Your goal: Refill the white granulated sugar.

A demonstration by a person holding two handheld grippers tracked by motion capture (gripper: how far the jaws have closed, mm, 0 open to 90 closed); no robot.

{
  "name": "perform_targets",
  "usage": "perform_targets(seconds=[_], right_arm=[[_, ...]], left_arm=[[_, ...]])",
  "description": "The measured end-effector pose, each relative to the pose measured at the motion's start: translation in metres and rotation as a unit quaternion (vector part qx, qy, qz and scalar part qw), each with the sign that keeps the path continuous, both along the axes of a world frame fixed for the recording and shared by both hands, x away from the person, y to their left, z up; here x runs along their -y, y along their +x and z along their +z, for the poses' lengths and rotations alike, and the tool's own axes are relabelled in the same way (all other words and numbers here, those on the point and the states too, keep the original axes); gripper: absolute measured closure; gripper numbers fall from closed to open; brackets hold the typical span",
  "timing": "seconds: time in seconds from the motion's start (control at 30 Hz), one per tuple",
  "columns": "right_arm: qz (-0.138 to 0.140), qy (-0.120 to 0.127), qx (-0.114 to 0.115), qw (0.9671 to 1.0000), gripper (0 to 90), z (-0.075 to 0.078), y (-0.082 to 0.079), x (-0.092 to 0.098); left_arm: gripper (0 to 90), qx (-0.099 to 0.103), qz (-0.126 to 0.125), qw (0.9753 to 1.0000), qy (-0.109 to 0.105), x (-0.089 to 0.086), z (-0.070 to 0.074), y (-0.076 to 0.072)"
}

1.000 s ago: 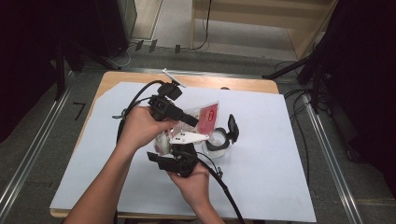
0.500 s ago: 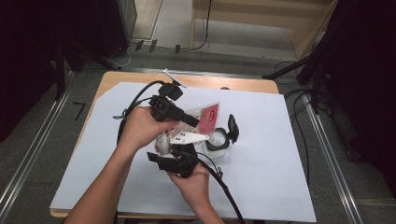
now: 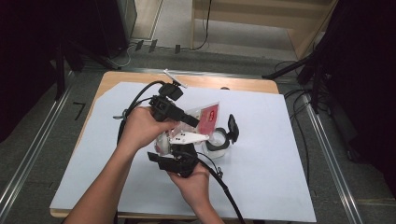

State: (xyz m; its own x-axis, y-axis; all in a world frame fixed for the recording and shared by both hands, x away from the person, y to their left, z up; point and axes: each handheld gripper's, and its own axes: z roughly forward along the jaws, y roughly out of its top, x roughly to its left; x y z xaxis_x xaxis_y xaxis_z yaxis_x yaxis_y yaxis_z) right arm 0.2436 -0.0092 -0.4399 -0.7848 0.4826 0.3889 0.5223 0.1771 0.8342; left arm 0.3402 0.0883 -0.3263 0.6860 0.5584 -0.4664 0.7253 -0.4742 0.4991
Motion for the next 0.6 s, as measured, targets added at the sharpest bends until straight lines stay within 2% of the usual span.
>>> perform_targets(seconds=[0.6], right_arm=[[0.002,-0.004,-0.005,1.0,62.0,0.0003,-0.0006,0.0011]], left_arm=[[79.0,-0.001,-0.003,1.0,-0.002,0.0001,-0.0013,0.0006]])
